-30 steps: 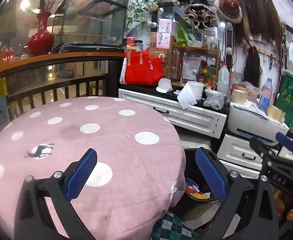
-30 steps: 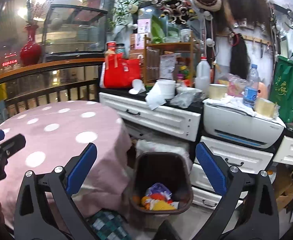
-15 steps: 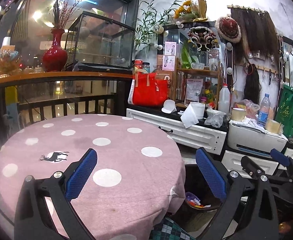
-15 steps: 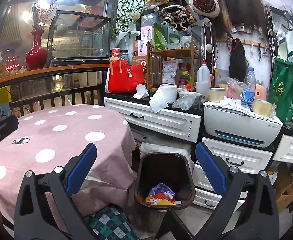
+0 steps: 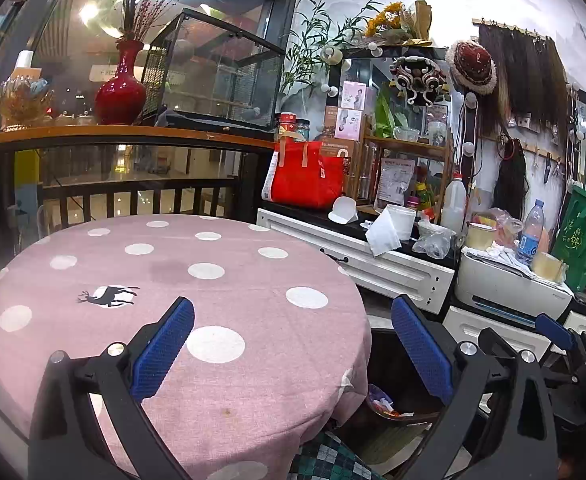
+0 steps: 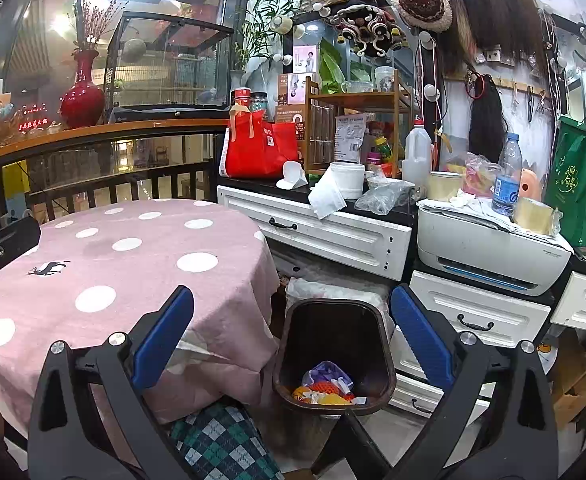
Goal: Collect trash
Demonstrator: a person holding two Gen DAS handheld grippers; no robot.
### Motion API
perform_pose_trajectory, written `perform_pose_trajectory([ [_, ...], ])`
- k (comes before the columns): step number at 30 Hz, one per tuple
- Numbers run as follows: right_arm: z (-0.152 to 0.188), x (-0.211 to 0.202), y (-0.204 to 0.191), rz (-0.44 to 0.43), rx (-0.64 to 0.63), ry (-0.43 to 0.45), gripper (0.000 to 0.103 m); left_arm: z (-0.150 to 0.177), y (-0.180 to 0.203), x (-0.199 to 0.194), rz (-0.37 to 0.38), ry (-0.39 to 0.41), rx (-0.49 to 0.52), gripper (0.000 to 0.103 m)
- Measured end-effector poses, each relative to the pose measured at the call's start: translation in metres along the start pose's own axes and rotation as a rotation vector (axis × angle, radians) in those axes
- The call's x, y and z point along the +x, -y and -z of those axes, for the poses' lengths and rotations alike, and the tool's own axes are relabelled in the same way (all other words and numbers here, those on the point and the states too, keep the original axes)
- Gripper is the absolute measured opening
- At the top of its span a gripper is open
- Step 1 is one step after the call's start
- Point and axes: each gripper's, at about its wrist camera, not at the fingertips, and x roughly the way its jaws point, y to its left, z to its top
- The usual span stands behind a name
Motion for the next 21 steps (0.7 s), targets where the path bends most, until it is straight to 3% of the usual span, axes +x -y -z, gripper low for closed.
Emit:
perform_pose_trajectory([
  [21,0.0018,0.0016,-0.0031,-0.006,-0.004,-0.001,0.097,0.0051,0.0000,0.0035,0.000,-0.018,0.002,0.097],
])
